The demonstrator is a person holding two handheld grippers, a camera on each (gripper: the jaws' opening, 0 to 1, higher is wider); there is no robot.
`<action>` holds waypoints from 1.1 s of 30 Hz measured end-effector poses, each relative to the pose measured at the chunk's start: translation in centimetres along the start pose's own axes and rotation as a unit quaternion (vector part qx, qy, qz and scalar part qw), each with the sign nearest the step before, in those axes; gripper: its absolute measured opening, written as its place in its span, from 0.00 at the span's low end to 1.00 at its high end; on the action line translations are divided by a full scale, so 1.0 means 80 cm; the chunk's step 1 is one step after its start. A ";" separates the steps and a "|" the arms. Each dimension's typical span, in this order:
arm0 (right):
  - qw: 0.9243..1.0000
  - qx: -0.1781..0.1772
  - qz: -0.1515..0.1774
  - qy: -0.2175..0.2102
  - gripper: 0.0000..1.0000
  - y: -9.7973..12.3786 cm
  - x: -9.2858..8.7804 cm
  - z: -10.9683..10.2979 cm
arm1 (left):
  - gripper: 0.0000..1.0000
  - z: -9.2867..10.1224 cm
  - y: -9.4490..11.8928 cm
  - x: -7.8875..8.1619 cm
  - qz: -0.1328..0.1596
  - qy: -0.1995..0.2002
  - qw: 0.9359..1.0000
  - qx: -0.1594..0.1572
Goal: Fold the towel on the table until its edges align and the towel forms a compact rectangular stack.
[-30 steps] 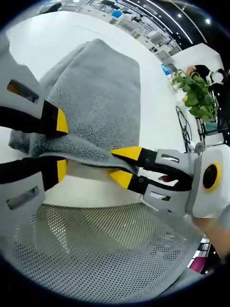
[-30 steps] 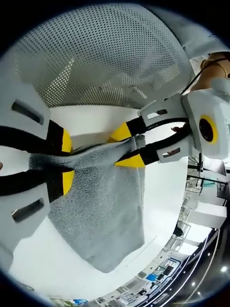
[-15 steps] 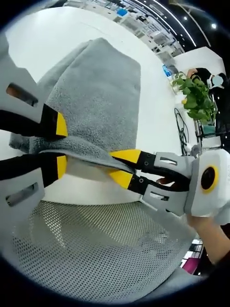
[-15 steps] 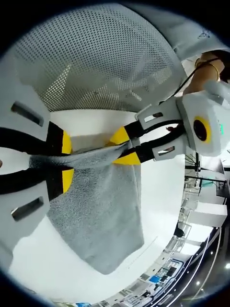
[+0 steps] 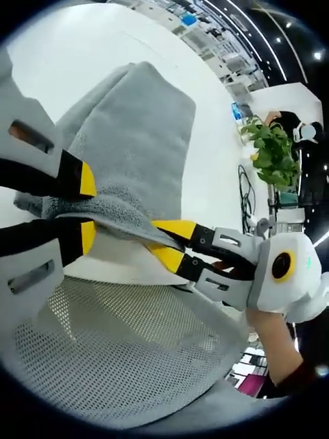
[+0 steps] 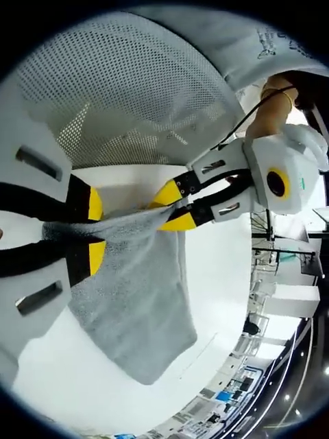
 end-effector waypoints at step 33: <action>1.000 0.007 -0.002 -0.010 0.04 0.027 0.022 -0.013 | 0.14 0.024 0.020 0.009 -0.029 -0.070 0.997 -0.005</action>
Point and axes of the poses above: the point that each gripper's makers call its tool centre point, and the gripper's own axes: y roughly backward along the fingers, z roughly to its right, x roughly out of its top, the point moved 10 cm from there along y, roughly backward along the fingers, and after that the axes turned 13 degrees about -z, right-handed, at the moved point
